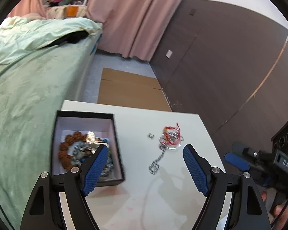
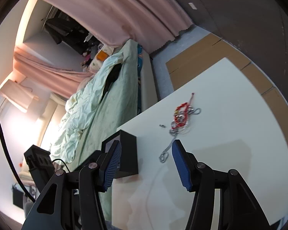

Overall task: Organize jewelry
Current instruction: 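Move the left tool to the silver chain and grasp it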

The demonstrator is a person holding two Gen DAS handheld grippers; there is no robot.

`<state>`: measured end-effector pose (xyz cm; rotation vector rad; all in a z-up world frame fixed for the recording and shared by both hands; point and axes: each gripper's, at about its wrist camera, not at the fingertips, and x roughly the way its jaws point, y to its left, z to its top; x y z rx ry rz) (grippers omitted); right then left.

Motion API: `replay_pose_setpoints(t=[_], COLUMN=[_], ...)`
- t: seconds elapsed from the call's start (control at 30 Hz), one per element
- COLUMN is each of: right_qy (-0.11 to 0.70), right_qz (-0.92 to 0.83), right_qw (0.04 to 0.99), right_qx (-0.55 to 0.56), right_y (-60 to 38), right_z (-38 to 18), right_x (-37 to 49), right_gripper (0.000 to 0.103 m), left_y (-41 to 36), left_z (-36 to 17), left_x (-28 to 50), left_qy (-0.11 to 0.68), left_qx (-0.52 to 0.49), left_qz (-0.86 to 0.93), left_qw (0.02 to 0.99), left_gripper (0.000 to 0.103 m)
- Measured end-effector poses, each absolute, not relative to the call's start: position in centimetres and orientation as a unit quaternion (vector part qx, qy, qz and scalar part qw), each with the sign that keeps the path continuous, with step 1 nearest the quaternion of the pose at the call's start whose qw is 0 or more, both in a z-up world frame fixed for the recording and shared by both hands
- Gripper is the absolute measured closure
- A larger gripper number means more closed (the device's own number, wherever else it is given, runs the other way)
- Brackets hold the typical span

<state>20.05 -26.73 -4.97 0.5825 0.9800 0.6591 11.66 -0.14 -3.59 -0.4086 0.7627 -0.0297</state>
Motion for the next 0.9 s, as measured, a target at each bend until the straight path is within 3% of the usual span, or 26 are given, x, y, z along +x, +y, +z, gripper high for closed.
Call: replay_pose_setpoints(t=[0.13, 0.4, 0.9], right_qy=[0.462, 0.488, 0.522], right_qz=[0.284, 0.255, 0.216], right_qw=[0.792, 0.773, 0.749], right_qx=[0.279, 0.314, 0.345], right_y=[-28.2, -29.8, -30.8], right_z=[-5.5, -7.6, -10.2], right_x=[20.3, 22.0, 24.6], right_gripper=[0.042, 0.042, 0.042], left_y=[-2.1, -6.1, -8.8], left_z=[-3.9, -5.0, -10.1], left_x=[12.1, 13.1, 17.3], left_qy=[0.374, 0.385, 0.456], left_qx=[-0.172, -0.113, -0.046], left_qz=[-0.028, -0.051, -0.049], left_qw=[0.911, 0.914, 0.887], left_gripper=[0.022, 0.023, 0.054])
